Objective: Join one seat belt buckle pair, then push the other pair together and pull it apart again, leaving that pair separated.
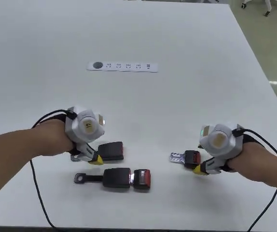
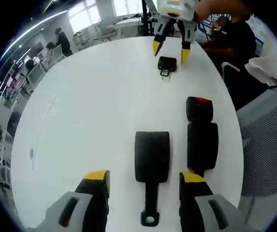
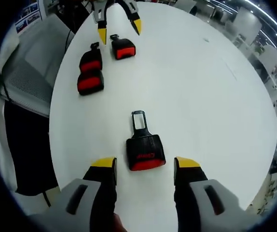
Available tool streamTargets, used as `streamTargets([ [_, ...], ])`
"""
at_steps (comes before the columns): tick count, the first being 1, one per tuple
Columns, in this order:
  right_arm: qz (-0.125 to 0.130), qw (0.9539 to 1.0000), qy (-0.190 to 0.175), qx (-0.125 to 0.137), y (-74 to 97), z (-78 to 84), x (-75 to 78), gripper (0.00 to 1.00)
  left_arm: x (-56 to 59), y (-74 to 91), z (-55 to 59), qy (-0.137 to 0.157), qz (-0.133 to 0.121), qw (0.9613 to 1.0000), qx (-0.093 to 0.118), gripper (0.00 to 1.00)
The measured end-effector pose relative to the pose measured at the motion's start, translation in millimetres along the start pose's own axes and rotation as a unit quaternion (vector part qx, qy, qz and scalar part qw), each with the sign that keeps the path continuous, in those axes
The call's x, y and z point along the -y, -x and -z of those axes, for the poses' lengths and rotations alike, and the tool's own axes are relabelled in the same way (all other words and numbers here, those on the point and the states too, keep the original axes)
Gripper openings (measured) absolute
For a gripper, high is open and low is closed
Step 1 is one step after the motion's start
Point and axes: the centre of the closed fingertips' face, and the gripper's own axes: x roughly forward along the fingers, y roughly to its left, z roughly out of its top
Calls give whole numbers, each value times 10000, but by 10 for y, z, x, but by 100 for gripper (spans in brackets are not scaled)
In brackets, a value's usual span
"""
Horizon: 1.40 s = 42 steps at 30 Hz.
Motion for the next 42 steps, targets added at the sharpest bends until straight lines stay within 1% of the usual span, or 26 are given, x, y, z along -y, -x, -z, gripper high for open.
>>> streamTargets([
  [1, 71, 9999, -85, 119, 77, -41, -24, 49, -1, 74, -10, 112, -108, 9998, 101, 62],
  [2, 90, 9997, -150, 181, 63, -53, -28, 52, 20, 172, 14, 306, -219, 9991, 193, 63],
  [3, 116, 9994, -221, 258, 48, -64, -34, 55, 40, 204, 56, 404, -257, 9985, 275, 63],
  [5, 244, 9978, -364, 495, 206, -150, -69, 56, 84, 302, 211, 568, -400, 9969, 376, 66],
  [6, 230, 9957, -605, 668, 251, -200, -119, 60, 112, 381, 297, 716, -504, 9952, 434, 69],
  [7, 302, 9940, -639, 840, 287, -248, -131, 62, 129, 456, 337, 834, -537, 9939, 476, 71],
  [9, 299, 9929, -719, 899, 314, -244, -181, 67, 176, 572, 432, 1069, -609, 9908, 557, 75],
  [10, 319, 9906, -863, 1012, 333, -267, -209, 70, 195, 651, 494, 1247, -692, 9879, 615, 77],
  [11, 369, 9889, -936, 1090, 349, -280, -217, 74, 204, 676, 521, 1306, -720, 9868, 630, 79],
  [12, 398, 9877, -984, 1148, 381, -287, -249, 79, 264, 773, 599, 1540, -781, 9831, 616, 81],
  [13, 405, 9869, -1035, 1169, 396, -282, -272, 81, 285, 790, 631, 1607, -786, 9822, 579, 85],
  [14, 429, 9859, -1100, 1189, 420, -275, -304, 83, 323, 835, 743, 1796, -830, 9787, 540, 88],
  [15, 443, 9856, -1111, 1199, 434, -265, -324, 83, 369, 862, 773, 1970, -862, 9748, 597, 91],
  [16, 473, 9851, -1117, 1217, 445, -244, -335, 82, 426, 882, 804, 2076, -840, 9726, 623, 93],
  [19, 506, 9835, -1237, 1217, 480, -177, -377, 82, 506, 904, 859, 2108, -884, 9715, 622, 95],
  [20, 521, 9830, -1262, 1230, 494, -166, -391, 84, 512, 909, 876, 2164, -909, 9701, 623, 96],
  [21, 547, 9818, -1319, 1253, 518, -147, -398, 86, 484, 924, 929, 2300, -956, 9661, 678, 98],
  [23, 605, 9796, -1417, 1290, 556, -117, -398, 91, 453, 950, 978, 2436, -1009, 9616, 761, 100],
  [25, 718, 9756, -1518, 1415, 601, -119, -394, 99, 442, 962, 973, 2493, -1057, 9590, 833, 100],
  [26, 721, 9756, -1513, 1415, 607, -106, -391, 99, 446, 967, 965, 2519, -1080, 9577, 873, 100],
  [27, 788, 9736, -1611, 1413, 627, -74, -376, 100, 439, 970, 986, 2559, -1074, 9565, 904, 100],
  [32, 873, 9694, -1783, 1441, 668, -27, -406, 100, 475, 962, 908, 2548, -1104, 9553, 1016, 100],
  [37, 879, 9683, -1858, 1418, 664, -25, -465, 100, 521, 913, 910, 2645, -1090, 9528, 1020, 100],
  [40, 851, 9681, -1884, 1417, 637, -13, -475, 100, 610, 858, 963, 2614, -1015, 9567, 775, 100],
  [41, 842, 9688, -1879, 1379, 632, -3, -489, 100, 609, 827, 1022, 2532, -1005, 9594, 737, 100],
  [42, 835, 9691, -1877, 1367, 629, 3, -487, 100, 612, 822, 1026, 2516, -1003, 9598, 731, 100],
])
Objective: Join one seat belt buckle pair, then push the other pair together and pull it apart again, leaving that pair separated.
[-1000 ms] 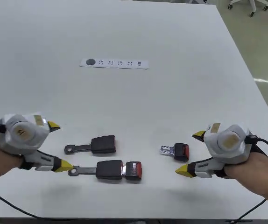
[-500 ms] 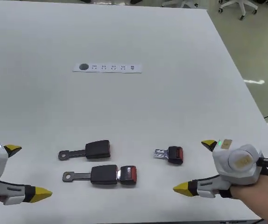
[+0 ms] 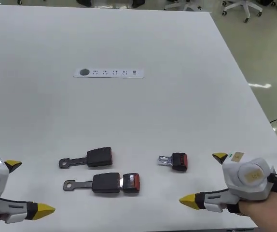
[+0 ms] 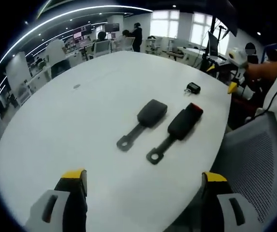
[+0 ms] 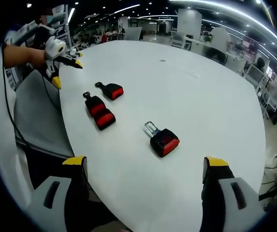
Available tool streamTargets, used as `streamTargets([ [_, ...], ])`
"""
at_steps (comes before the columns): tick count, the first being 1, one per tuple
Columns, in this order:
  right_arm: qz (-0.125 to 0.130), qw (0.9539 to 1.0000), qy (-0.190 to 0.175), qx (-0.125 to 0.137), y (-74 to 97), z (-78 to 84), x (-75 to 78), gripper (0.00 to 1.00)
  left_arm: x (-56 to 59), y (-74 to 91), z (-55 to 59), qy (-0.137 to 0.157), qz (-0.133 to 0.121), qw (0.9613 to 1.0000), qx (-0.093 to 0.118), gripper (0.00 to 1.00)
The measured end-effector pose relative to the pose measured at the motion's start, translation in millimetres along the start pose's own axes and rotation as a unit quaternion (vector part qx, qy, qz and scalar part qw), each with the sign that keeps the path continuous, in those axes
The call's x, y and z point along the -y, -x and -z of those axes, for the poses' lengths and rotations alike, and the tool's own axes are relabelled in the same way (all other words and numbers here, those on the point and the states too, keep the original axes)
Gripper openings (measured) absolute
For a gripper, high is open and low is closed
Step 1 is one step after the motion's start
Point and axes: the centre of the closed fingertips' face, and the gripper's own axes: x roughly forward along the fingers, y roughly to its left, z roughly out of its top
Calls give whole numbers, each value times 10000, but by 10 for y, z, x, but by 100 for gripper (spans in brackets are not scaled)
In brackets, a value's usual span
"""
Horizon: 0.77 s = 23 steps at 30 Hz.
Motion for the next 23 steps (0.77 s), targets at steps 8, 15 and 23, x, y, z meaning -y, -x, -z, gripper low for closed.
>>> streamTargets([
  [8, 40, 10000, -38, 14, 21, -17, -14, 100, -18, 40, -63, 27, -12, 10000, 76, 100],
  [15, -41, 10000, -20, -32, -31, 35, -40, 100, 1, 43, -71, 78, -63, 9998, 147, 100],
  [23, -81, 10000, 35, -47, -59, 22, -46, 99, 57, 50, -82, 122, -70, 9998, 169, 100],
])
